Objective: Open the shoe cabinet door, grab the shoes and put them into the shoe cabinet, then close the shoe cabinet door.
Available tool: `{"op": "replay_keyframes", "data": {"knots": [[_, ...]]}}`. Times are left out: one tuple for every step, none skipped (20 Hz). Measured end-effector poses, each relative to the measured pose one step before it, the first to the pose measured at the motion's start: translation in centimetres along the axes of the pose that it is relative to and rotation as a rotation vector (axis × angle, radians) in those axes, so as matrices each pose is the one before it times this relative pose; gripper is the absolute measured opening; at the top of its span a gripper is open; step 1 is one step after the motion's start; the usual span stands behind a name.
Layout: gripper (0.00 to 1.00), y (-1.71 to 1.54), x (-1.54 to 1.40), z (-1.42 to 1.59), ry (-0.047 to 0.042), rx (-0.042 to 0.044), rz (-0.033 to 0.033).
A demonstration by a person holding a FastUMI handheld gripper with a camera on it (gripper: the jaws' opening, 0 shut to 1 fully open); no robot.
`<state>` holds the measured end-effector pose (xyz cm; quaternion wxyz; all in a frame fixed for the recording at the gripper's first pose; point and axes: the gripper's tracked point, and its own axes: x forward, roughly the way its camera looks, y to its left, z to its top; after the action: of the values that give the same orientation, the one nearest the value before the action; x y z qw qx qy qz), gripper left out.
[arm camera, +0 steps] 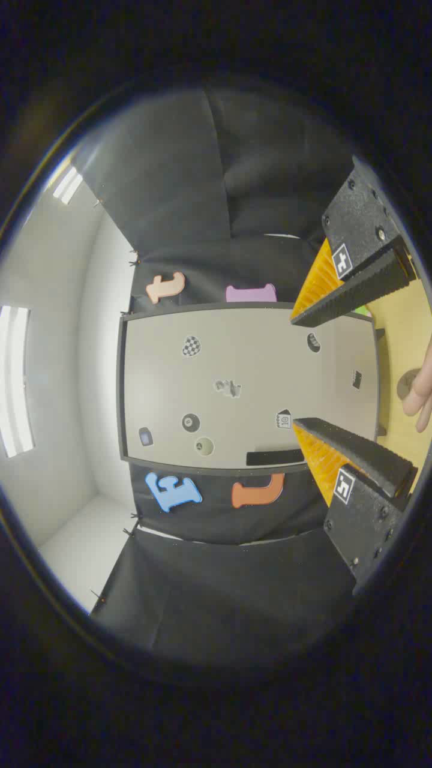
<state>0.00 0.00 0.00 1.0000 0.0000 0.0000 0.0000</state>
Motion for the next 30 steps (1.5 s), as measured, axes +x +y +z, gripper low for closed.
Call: {"op": "replay_keyframes", "data": {"knots": [[0.99,0.068,-0.188,-0.027,0.00208,0.00308,0.00392],[0.99,0.037,-0.251,-0.162,0.00587,-0.00498,0.00167],[0.99,0.015,-0.216,-0.100,0.00539,-0.00533,0.00051],[0.99,0.060,-0.070,-0.061,0.00236,-0.00111,0.00278],[0.99,-0.016,-0.046,0.015,0.00136,-0.00251,-0.00032],[0.99,-0.104,0.024,-0.032,-0.00110,-0.00388,0.00042],[0.99,0.038,-0.070,0.023,-0.00182,-0.00302,0.00549],[0.99,0.269,0.142,-0.015,-0.00063,-0.00355,0.00989],[0.99,0.004,0.047,-0.111,0.00516,-0.00288,0.00216],[0.99,-0.074,0.037,-0.112,0.00377,-0.00250,0.00245],[0.99,0.049,0.074,0.012,0.00158,-0.00243,-0.00078],[0.99,-0.129,0.093,0.005,0.00252,-0.00344,-0.00410],[0.99,-0.059,0.152,0.035,0.00091,-0.00052,-0.00253],[0.99,0.073,0.131,-0.023,-0.00016,-0.00123,-0.00061],[0.99,0.064,0.234,0.149,-0.00190,-0.00255,-0.00054],[0.99,0.049,0.183,0.027,-0.00263,-0.00266,-0.00157],[0.99,0.114,0.337,0.143,-0.00557,-0.00220,0.00127],[0.99,0.444,0.493,0.253,-0.00918,-0.00456,0.01027],[0.99,0.583,0.616,0.280,-0.00889,-0.00553,0.01891],[0.99,0.631,0.780,0.065,-0.00295,-0.00420,0.01931],[0.99,0.576,0.944,0.120,-0.00352,-0.00066,0.01464],[0.99,0.567,1.023,-0.013,0.00110,-0.00069,0.00990],[0.99,0.567,1.087,-0.015,0.00337,-0.00145,0.00650],[0.99,0.731,1.234,-0.085,0.00701,-0.00024,0.00983],[0.99,0.920,1.378,0.062,0.00074,-0.00330,0.01905],[0.99,0.770,1.396,-0.067,0.00237,-0.01040,0.01183],[0.99,0.327,1.476,-0.111,-0.00326,-0.00450,-0.00098],[0.99,0.730,1.579,-0.178,0.00079,0.00373,0.01045],[0.99,0.884,1.382,-0.579,0.02035,0.01085,0.01890],[0.99,1.000,1.293,-0.756,0.02732,0.01345,0.03017]]}}
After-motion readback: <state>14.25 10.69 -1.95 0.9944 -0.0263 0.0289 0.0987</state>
